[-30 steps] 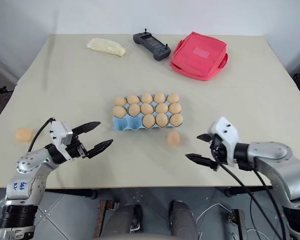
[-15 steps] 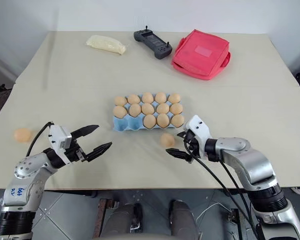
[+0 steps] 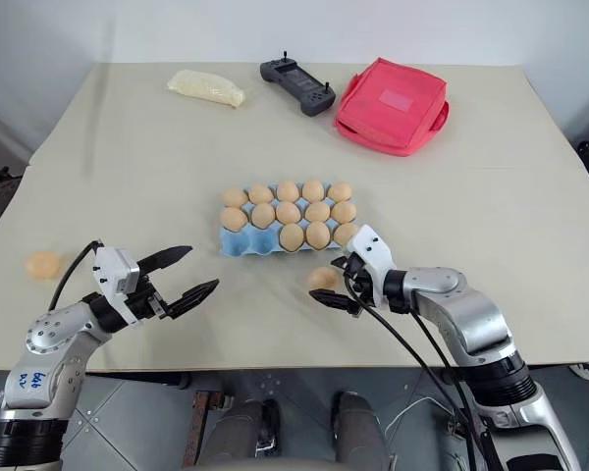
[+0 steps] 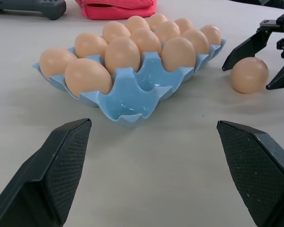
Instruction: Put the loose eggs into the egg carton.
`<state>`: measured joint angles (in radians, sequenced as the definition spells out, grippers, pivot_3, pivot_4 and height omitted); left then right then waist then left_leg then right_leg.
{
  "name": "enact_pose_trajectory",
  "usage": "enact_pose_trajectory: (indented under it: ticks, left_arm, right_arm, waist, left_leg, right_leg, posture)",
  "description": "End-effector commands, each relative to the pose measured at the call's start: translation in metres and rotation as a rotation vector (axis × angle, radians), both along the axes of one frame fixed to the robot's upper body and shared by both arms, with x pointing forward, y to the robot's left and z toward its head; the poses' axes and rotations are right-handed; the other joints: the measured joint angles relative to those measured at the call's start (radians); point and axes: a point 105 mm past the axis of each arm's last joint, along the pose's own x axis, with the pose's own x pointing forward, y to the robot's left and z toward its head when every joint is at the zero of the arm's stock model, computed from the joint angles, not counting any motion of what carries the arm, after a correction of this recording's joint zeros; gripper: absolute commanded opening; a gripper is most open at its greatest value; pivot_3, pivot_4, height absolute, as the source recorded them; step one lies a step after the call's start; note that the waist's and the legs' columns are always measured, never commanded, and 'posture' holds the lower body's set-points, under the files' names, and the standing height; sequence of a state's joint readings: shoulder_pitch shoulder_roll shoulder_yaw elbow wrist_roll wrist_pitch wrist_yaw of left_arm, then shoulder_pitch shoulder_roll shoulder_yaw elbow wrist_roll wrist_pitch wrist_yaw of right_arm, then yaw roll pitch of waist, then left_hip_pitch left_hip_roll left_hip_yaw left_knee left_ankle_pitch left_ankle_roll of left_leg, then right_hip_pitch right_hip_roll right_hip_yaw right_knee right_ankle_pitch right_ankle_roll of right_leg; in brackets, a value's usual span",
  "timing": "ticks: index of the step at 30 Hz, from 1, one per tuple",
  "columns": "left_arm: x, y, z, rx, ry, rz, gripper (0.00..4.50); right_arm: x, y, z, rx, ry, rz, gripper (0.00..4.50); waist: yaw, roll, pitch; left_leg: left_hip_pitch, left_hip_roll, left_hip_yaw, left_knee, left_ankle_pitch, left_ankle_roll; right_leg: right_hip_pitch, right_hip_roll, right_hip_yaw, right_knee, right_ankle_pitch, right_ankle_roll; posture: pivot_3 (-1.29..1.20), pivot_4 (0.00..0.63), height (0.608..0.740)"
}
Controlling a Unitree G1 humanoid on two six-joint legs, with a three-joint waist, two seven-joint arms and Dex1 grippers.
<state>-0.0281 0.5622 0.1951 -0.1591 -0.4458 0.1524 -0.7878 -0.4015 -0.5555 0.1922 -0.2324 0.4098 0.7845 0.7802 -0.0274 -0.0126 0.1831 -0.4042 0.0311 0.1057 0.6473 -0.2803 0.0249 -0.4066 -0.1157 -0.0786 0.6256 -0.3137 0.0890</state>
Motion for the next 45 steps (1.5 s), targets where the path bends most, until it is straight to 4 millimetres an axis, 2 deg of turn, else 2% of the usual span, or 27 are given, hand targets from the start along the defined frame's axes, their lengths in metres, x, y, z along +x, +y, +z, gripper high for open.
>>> enact_pose_trajectory:
  ticks: [1, 5, 9, 14, 16, 19, 22, 25, 30, 39, 45]
  left_arm:
    - [-0.002, -0.002, 0.012, 0.002, -0.052, -0.008, 4.50]
    - [-0.002, -0.002, 0.012, 0.001, -0.054, -0.009, 4.50]
    - [-0.004, -0.001, 0.011, 0.002, -0.050, -0.007, 4.50]
    - [-0.003, -0.001, 0.010, 0.000, -0.050, -0.007, 4.50]
    - [-0.003, -0.001, 0.010, -0.001, -0.051, -0.007, 4.50]
    - [-0.001, -0.003, 0.010, -0.004, -0.054, -0.009, 4.50]
    - [0.000, -0.005, 0.010, -0.006, -0.058, -0.011, 4.50]
    - [0.002, -0.003, 0.012, -0.007, -0.066, 0.001, 4.50]
    - [-0.002, 0.006, 0.013, 0.002, -0.075, 0.052, 4.50]
    - [-0.012, 0.018, 0.012, 0.012, -0.078, 0.119, 4.50]
    - [-0.015, 0.022, 0.013, 0.016, -0.083, 0.148, 4.50]
  right_arm:
    - [-0.001, 0.008, 0.009, 0.031, -0.041, 0.029, 3.48]
    - [-0.001, 0.010, 0.014, 0.042, -0.061, 0.023, 2.13]
    - [-0.002, 0.009, 0.025, 0.052, -0.091, 0.019, 1.76]
    - [-0.002, 0.004, 0.052, 0.076, -0.159, 0.015, 1.73]
    - [0.000, 0.007, 0.070, 0.096, -0.207, 0.029, 1.69]
    - [0.006, 0.017, 0.086, 0.118, -0.256, 0.050, 1.68]
    - [0.012, 0.038, 0.095, 0.141, -0.281, 0.094, 1.68]
    - [0.015, 0.058, 0.097, 0.158, -0.288, 0.139, 1.68]
    - [0.023, 0.088, 0.090, 0.157, -0.289, 0.188, 1.68]
    - [0.040, 0.114, 0.080, 0.143, -0.297, 0.193, 1.68]
    - [0.043, 0.112, 0.079, 0.131, -0.310, 0.206, 3.84]
  waist:
    - [0.000, 0.000, 0.000]
    - [0.000, 0.000, 0.000]
    - [0.000, 0.000, 0.000]
    - [0.000, 0.000, 0.000]
    - [-0.001, 0.000, 0.000]
    - [-0.002, 0.000, 0.000]
    - [-0.003, 0.000, 0.000]
    - [-0.003, 0.000, 0.000]
    - [-0.004, 0.000, 0.000]
    - [-0.007, 0.000, 0.000]
    - [-0.007, 0.000, 0.000]
  left_leg:
    - [0.000, 0.000, 0.000, 0.000, 0.000, 0.000]
    - [0.000, 0.000, 0.001, 0.000, 0.000, 0.000]
    - [-0.001, 0.000, 0.001, 0.001, 0.000, 0.000]
    - [-0.001, 0.000, 0.002, 0.001, 0.000, 0.000]
    - [-0.001, 0.000, 0.001, 0.001, 0.000, 0.000]
    - [-0.001, 0.000, 0.002, 0.000, 0.000, 0.000]
    - [-0.001, 0.000, 0.002, 0.000, 0.000, 0.000]
    - [-0.001, 0.000, 0.003, 0.000, 0.001, 0.000]
    - [-0.001, 0.000, 0.003, 0.000, 0.000, 0.000]
    - [-0.001, 0.000, 0.006, 0.000, 0.000, -0.001]
    - [-0.001, 0.000, 0.006, 0.000, 0.000, -0.001]
  right_leg:
    - [-0.001, 0.000, 0.000, 0.001, 0.000, 0.000]
    - [-0.001, 0.000, 0.000, 0.001, 0.000, 0.000]
    - [-0.001, 0.000, 0.001, 0.001, 0.000, 0.000]
    - [-0.001, 0.000, 0.001, 0.001, 0.000, 0.000]
    - [-0.001, 0.000, 0.001, 0.001, 0.000, 0.000]
    - [-0.002, 0.000, 0.001, 0.002, 0.000, 0.000]
    - [-0.002, 0.000, 0.001, 0.002, 0.000, 0.000]
    - [-0.003, 0.000, 0.001, 0.002, 0.000, 0.000]
    - [-0.003, 0.000, 0.001, 0.003, 0.000, 0.000]
    - [-0.004, 0.000, 0.001, 0.003, 0.001, 0.001]
    - [-0.004, -0.001, 0.001, 0.003, 0.001, 0.001]
  posture:
    - [0.00, 0.150, 0.740]
    - [0.00, 0.150, 0.740]
    - [0.00, 0.150, 0.740]
    - [0.00, 0.150, 0.740]
    - [0.00, 0.150, 0.740]
    - [0.00, 0.150, 0.740]
    - [0.00, 0.150, 0.740]
    - [0.00, 0.150, 0.740]
    - [0.00, 0.150, 0.740]
    - [0.00, 0.150, 0.740]
    - [0.00, 0.150, 0.740]
